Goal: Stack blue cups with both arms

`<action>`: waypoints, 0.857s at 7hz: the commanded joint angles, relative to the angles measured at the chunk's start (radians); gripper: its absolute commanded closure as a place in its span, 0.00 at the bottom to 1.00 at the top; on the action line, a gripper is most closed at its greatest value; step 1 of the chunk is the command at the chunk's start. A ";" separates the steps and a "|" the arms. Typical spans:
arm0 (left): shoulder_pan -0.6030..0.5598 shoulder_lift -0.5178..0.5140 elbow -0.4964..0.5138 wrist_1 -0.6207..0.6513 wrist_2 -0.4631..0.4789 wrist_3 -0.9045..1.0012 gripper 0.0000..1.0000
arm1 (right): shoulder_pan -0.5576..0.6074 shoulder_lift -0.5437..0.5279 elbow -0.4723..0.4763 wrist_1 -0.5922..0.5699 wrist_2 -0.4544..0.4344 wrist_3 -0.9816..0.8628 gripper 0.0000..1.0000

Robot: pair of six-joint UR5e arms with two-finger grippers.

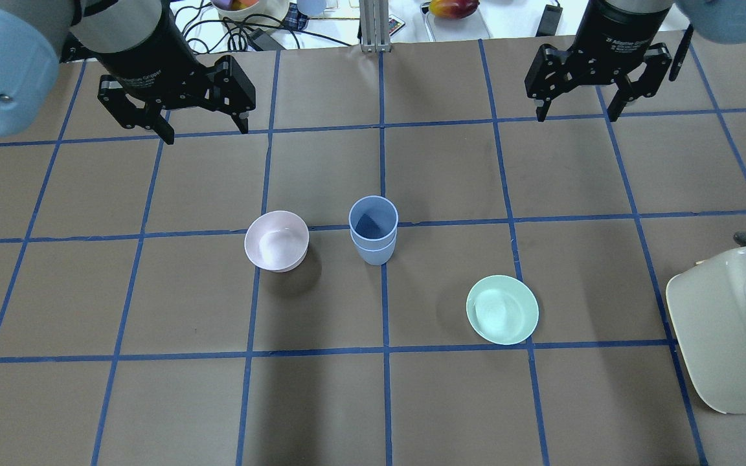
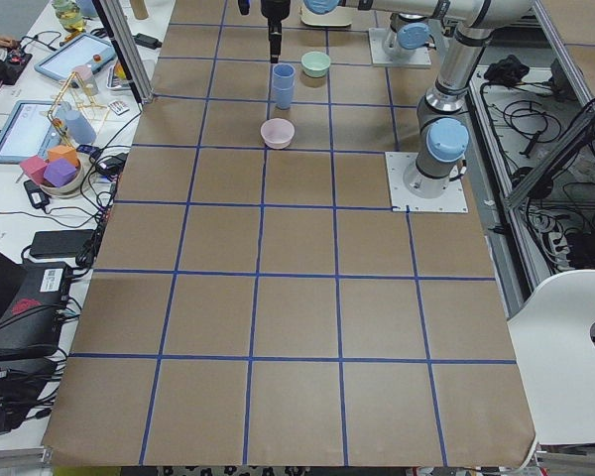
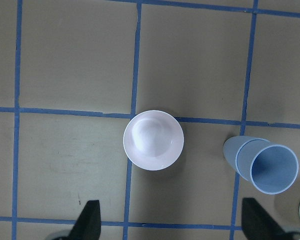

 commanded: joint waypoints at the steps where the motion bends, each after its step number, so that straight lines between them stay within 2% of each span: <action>1: 0.000 0.000 0.000 0.000 0.000 0.000 0.00 | -0.002 -0.010 0.000 0.014 0.001 -0.004 0.00; 6: 0.000 0.000 0.000 0.000 0.000 0.000 0.00 | 0.000 -0.008 0.000 0.005 0.001 -0.006 0.00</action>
